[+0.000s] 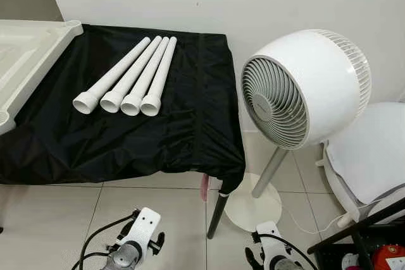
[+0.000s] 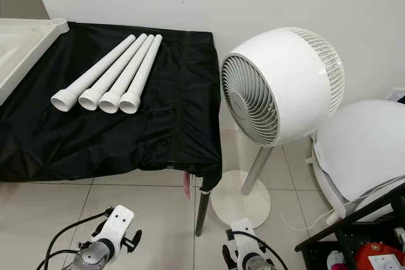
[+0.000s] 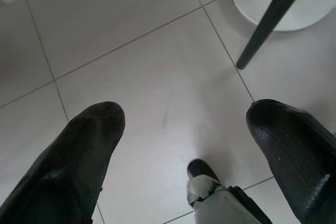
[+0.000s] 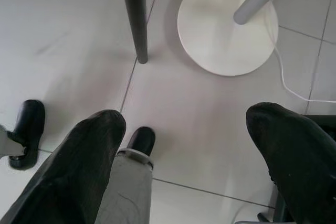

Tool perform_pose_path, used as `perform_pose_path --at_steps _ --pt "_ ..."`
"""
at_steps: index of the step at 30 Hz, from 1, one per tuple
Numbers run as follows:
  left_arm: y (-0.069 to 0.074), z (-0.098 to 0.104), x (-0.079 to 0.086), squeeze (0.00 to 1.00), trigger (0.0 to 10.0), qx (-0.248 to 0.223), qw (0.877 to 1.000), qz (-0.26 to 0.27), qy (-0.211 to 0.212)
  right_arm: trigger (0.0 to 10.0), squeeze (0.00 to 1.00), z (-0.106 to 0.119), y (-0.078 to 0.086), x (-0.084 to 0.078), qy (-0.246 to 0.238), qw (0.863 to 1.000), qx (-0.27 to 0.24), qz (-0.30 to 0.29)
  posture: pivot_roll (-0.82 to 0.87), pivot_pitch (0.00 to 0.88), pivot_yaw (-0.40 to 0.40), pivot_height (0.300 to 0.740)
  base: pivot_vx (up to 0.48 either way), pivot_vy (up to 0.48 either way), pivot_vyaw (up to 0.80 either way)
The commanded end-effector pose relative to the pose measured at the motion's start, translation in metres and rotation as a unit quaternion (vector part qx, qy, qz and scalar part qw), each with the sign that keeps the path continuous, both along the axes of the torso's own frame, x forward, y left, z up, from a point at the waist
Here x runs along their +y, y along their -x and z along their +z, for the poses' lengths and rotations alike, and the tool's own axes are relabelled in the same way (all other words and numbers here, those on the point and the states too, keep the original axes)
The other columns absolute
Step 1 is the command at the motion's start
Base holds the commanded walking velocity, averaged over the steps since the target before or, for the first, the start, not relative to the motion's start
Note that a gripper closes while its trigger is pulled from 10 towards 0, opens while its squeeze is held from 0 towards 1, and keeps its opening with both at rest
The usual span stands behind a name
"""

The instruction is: Building children table

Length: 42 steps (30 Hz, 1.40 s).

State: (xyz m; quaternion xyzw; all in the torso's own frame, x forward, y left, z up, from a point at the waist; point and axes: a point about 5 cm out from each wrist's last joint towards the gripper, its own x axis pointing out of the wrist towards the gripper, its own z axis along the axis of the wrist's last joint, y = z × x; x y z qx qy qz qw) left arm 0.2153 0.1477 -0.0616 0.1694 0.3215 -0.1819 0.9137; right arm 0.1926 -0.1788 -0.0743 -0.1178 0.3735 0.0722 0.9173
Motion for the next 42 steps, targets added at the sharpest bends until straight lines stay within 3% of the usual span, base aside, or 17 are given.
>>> perform_pose_path --at_steps 1,2,4,10,24,42 --pt "0.006 -0.005 0.007 0.00 10.0 0.004 0.998 0.052 -0.036 10.0 0.00 -0.001 0.001 0.000 0.004 1.000 0.005 0.002 0.09 0.001 -0.014 0.740 0.000 0.000 0.00" --pt "0.006 -0.005 0.007 0.00 10.0 0.004 0.998 0.052 -0.036 10.0 0.00 -0.001 0.001 0.000 0.004 1.000 0.005 0.002 0.09 0.001 -0.014 0.740 0.000 0.000 0.00" --pt "0.009 -0.008 0.005 0.00 10.0 0.031 0.998 0.059 0.006 10.0 0.00 -0.001 0.001 0.000 0.002 1.000 0.008 0.001 0.09 0.000 -0.014 0.740 0.000 0.000 0.00" --pt "0.016 -0.013 0.006 0.00 10.0 0.058 0.997 0.056 -0.010 10.0 0.00 -0.006 0.008 0.001 -0.031 0.999 0.038 -0.017 0.09 0.000 -0.012 0.740 0.000 0.000 0.00" --pt "0.024 -0.018 0.003 0.00 10.0 0.090 0.993 0.074 0.021 10.0 0.00 -0.011 0.018 -0.001 -0.005 0.998 0.055 -0.011 0.09 0.000 -0.018 0.740 0.000 0.000 0.00" --pt "0.031 -0.023 0.005 0.00 10.0 0.108 0.989 0.101 0.019 10.0 0.00 -0.013 0.024 -0.007 0.007 0.998 0.065 -0.011 0.10 0.000 -0.029 0.740 0.000 0.000 0.00"
